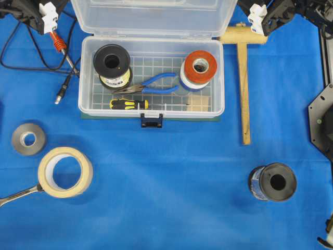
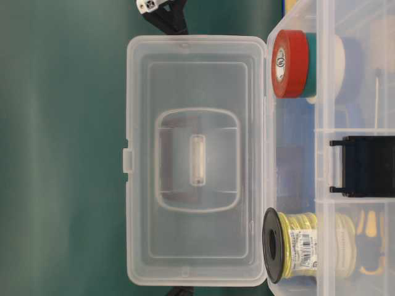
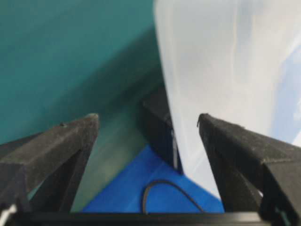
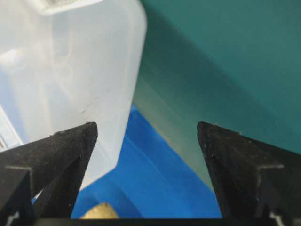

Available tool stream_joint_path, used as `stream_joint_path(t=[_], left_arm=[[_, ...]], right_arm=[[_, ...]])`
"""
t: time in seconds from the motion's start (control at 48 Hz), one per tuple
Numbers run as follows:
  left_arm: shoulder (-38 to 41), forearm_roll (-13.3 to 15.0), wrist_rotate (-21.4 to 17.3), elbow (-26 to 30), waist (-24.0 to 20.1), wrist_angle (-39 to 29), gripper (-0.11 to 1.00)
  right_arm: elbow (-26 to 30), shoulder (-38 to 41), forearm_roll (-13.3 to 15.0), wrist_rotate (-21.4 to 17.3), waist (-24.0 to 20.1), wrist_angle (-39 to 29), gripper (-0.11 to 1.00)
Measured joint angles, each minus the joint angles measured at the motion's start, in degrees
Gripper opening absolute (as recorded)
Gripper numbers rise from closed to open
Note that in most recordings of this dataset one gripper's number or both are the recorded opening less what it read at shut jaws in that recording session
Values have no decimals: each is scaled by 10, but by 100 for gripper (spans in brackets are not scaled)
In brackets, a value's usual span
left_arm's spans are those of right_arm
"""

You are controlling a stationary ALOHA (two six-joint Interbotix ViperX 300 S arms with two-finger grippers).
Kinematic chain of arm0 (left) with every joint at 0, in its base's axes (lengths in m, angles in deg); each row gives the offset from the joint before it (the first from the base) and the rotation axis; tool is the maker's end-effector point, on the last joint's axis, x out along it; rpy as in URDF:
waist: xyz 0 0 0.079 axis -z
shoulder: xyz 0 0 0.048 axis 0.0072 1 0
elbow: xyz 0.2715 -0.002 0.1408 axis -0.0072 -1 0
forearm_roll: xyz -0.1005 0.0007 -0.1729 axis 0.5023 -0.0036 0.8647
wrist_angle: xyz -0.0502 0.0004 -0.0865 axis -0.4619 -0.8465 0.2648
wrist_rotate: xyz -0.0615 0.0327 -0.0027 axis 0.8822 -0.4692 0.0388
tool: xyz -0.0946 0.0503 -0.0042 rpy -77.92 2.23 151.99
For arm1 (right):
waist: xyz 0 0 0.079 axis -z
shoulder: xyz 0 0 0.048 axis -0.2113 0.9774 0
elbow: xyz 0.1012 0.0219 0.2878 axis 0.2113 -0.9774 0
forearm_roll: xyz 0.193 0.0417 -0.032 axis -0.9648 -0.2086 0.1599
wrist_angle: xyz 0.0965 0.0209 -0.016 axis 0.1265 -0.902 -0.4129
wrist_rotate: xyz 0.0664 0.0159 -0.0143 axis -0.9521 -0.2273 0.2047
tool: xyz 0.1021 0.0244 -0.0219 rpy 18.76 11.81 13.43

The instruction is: Open the tool box with both arms.

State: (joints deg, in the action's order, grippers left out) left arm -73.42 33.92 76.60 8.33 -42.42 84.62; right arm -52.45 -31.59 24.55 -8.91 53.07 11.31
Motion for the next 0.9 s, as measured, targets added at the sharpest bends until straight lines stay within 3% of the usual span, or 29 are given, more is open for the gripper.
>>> stream_joint_path(t=[0.896], left_arm=[[17,-1,-4,1,-40,-8,93]], right_arm=[[7,26,2,1,34,-1,87]])
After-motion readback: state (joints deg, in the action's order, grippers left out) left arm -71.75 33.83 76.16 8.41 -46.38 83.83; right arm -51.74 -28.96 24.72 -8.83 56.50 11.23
